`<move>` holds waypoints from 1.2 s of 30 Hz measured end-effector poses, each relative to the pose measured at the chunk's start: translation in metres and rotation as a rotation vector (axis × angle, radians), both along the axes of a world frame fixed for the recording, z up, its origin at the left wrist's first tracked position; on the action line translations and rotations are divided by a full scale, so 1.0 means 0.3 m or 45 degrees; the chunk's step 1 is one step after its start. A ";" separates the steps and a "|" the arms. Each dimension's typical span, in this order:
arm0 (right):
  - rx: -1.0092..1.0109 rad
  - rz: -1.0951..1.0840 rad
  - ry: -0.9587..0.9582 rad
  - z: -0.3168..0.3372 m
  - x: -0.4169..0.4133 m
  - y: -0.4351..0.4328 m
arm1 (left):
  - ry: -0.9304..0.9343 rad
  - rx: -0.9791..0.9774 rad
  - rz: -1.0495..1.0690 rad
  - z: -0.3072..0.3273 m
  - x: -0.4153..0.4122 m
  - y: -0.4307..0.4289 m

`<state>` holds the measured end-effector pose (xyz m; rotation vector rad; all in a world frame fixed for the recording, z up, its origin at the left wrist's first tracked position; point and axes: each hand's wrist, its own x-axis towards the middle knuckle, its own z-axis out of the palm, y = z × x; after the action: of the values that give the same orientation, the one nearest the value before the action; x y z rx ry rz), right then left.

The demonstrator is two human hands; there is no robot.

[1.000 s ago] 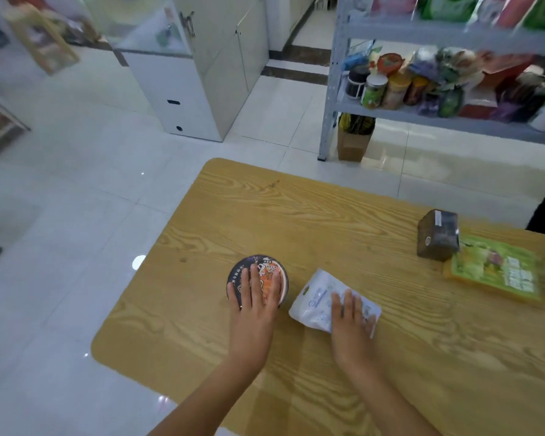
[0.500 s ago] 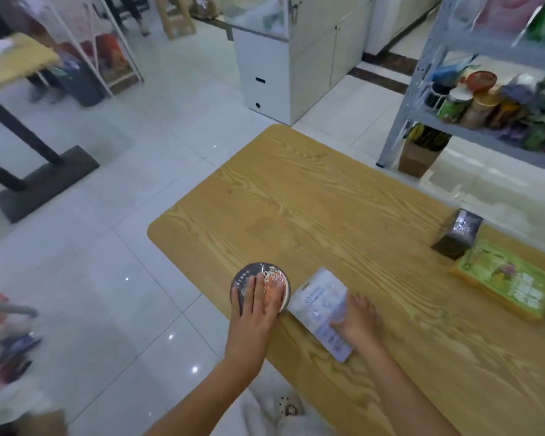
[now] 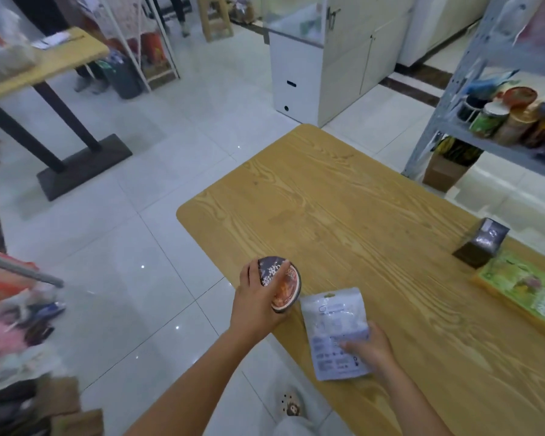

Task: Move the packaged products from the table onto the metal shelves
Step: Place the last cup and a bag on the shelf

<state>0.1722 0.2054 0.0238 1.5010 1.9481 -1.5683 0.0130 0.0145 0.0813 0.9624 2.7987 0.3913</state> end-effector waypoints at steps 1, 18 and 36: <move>0.017 0.009 0.024 0.007 0.000 -0.016 | -0.026 0.009 0.049 0.009 0.010 -0.026; -0.423 0.809 0.560 0.393 -0.057 -0.890 | 0.172 0.082 1.240 0.324 0.744 -1.077; -0.758 1.813 0.564 0.529 0.179 -1.728 | 0.356 0.056 2.327 0.511 1.559 -1.424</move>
<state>0.2258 -0.3130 0.1826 -0.5108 1.6695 -1.4467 0.4807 -0.4126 0.2347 -1.8689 2.9213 0.4229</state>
